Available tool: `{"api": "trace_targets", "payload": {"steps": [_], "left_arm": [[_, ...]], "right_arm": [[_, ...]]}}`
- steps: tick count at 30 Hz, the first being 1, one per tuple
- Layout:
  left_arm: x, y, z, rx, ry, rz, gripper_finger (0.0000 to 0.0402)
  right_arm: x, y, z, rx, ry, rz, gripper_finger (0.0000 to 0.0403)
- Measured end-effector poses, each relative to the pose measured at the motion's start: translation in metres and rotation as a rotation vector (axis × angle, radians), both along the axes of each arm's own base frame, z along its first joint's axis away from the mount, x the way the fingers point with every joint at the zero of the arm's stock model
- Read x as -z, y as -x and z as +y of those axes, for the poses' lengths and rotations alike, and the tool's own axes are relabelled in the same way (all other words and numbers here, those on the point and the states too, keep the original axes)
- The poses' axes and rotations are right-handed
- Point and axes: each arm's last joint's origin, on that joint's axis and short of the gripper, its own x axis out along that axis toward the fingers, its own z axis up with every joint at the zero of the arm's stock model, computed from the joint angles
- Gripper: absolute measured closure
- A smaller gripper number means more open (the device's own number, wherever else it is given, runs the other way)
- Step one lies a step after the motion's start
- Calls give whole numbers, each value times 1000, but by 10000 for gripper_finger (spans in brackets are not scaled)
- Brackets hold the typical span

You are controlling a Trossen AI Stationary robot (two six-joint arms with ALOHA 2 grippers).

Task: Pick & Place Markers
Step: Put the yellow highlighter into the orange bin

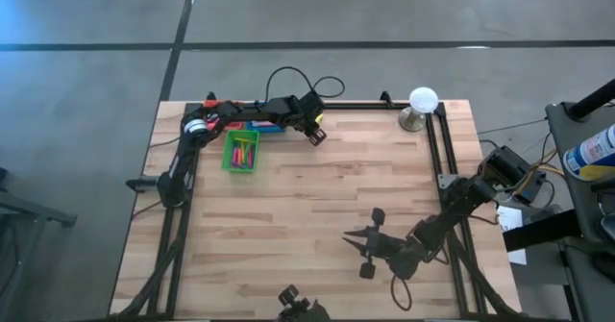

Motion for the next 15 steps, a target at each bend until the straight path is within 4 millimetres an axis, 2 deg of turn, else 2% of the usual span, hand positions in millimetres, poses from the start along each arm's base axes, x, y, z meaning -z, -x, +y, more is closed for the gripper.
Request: {"api": "trace_targets", "payload": {"steps": [11,15], "left_arm": [[22,13,3,-8,22,21,293],[24,14,2,19,18,32,302]], "right_arm": [[0,0,0,0,0,0,344],[0,0,0,0,0,0,344]]}}
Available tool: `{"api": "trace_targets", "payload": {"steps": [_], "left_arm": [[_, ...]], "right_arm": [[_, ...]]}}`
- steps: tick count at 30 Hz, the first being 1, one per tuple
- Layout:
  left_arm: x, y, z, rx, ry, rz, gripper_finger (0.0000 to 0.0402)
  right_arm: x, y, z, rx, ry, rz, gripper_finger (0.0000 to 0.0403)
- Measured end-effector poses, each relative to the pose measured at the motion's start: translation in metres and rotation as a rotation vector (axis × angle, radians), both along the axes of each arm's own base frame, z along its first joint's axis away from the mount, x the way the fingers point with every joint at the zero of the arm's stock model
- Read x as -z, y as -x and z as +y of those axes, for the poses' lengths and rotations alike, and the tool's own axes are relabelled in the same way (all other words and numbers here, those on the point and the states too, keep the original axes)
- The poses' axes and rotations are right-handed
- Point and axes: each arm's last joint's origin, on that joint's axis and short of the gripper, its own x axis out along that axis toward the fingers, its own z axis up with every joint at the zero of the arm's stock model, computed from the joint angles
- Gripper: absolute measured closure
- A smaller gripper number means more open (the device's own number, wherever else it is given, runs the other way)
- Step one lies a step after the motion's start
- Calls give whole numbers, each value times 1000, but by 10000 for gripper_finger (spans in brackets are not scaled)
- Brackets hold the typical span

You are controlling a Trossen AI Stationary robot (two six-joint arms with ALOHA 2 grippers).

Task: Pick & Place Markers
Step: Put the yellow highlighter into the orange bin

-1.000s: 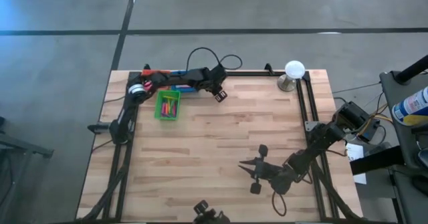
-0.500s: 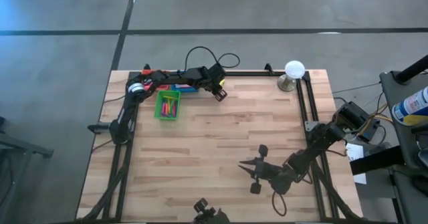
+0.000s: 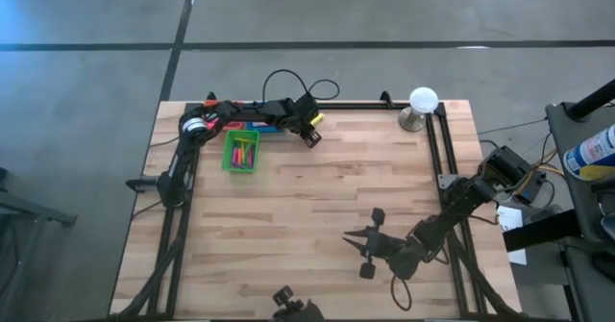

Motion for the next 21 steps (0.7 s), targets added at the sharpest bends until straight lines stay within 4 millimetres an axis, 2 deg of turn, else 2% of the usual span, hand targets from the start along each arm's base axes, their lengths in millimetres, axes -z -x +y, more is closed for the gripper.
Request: {"api": "trace_targets", "payload": {"steps": [5,7,9,12,16,19,21], "left_arm": [[-5,-2,-3,76,-34,32,347],[-12,-1,-6,123,-56,66,350],[-27,-2,-11,169,-110,69,350],[-63,4,-20,207,-203,64,350],[-113,30,-36,243,-283,143,350],[-145,62,-50,232,-334,216,350],[-158,85,-62,230,-365,246,350]], "right_arm": [[0,0,0,-1,2,1,344],[0,0,0,-1,3,1,344],[0,0,0,-1,3,1,344],[0,0,0,-1,5,2,344],[0,0,0,-2,8,4,344],[1,0,0,-2,10,6,344],[1,0,0,-2,11,7,344]]}}
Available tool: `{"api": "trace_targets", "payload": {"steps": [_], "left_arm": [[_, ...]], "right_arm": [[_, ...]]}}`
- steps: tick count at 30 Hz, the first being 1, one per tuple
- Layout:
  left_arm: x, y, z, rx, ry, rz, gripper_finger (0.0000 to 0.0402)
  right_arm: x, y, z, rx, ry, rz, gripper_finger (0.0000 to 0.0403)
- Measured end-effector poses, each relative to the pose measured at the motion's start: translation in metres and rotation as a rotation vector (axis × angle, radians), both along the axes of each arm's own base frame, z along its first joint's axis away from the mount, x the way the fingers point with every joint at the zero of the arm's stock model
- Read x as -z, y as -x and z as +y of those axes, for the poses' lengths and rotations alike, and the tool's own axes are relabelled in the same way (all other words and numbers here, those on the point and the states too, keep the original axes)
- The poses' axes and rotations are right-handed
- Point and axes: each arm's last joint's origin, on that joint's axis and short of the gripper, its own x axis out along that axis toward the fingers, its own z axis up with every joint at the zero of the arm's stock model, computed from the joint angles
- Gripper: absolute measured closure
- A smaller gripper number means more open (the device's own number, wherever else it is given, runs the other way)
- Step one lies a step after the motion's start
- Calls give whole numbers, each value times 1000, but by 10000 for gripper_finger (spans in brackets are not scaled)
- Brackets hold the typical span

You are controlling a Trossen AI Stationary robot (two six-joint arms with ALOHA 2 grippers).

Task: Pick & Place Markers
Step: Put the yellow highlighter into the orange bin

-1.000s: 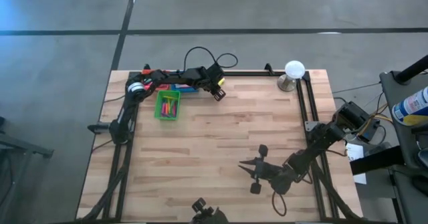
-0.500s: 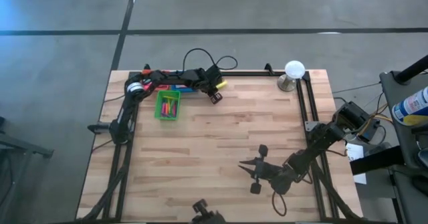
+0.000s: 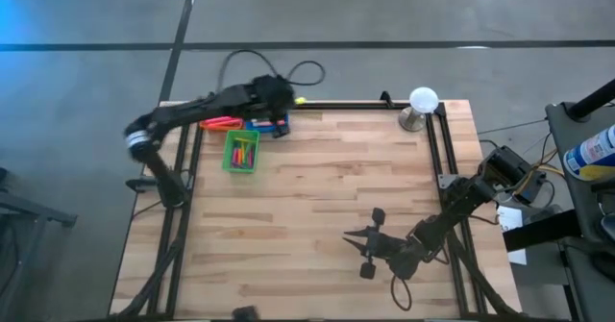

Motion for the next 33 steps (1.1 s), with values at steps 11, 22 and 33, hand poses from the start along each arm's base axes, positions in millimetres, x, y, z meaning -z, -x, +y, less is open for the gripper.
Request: {"api": "trace_targets", "payload": {"steps": [11,22,33], "left_arm": [[26,133,-32,-79,-161,119,350],[96,173,-16,-104,-252,240,350],[114,165,3,-132,-233,342,350]], "right_arm": [[1,0,0,2,1,2,344],[1,0,0,2,3,2,344],[2,0,0,1,7,4,344]]}}
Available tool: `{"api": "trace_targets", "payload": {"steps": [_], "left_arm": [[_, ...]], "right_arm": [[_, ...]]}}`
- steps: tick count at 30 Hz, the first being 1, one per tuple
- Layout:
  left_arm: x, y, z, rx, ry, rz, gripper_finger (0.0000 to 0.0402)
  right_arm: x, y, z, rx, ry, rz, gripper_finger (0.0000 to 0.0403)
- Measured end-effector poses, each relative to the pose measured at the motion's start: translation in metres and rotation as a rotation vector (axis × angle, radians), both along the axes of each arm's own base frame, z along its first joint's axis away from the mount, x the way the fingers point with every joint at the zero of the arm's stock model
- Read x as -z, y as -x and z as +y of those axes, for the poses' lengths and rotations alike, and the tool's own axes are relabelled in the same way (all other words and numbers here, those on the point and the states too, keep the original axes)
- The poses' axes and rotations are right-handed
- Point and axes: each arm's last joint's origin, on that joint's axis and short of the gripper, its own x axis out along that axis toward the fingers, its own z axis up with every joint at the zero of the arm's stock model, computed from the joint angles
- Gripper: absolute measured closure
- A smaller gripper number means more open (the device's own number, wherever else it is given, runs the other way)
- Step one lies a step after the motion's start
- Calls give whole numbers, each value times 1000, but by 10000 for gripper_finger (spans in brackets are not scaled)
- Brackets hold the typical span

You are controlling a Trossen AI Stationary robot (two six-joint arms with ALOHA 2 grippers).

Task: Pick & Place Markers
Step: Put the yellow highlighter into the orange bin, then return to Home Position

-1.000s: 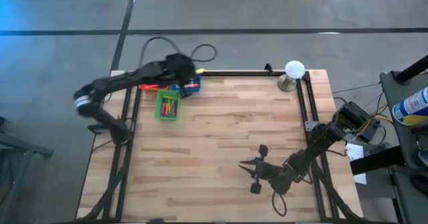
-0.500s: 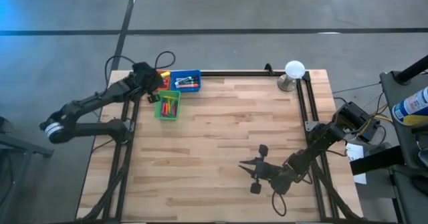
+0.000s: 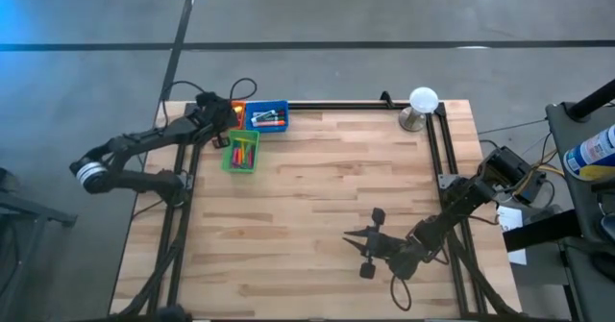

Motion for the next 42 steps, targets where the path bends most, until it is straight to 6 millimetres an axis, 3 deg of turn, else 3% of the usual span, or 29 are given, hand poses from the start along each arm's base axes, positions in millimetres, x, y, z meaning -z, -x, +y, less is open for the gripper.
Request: {"api": "trace_targets", "payload": {"steps": [5,8,13,23,26,34,38,42], "left_arm": [[15,-3,9,-68,7,91,345],[19,-6,13,-101,-26,108,308],[17,-8,16,-126,-45,79,262],[1,-5,1,-119,-1,47,255],[-17,-6,-7,-119,47,-93,255],[-68,-11,-37,-109,274,-690,255],[-76,-18,-60,10,276,-870,260],[-72,-26,-83,230,220,-1044,297]], "right_arm": [[0,0,0,-1,1,1,344],[0,0,0,-1,2,1,344],[0,0,0,-2,5,2,344],[0,0,0,-2,4,3,344],[0,0,0,-2,5,3,344],[1,-2,-2,-14,21,17,344],[1,-10,-11,-67,37,60,344],[-10,-24,-31,-207,13,99,345]]}}
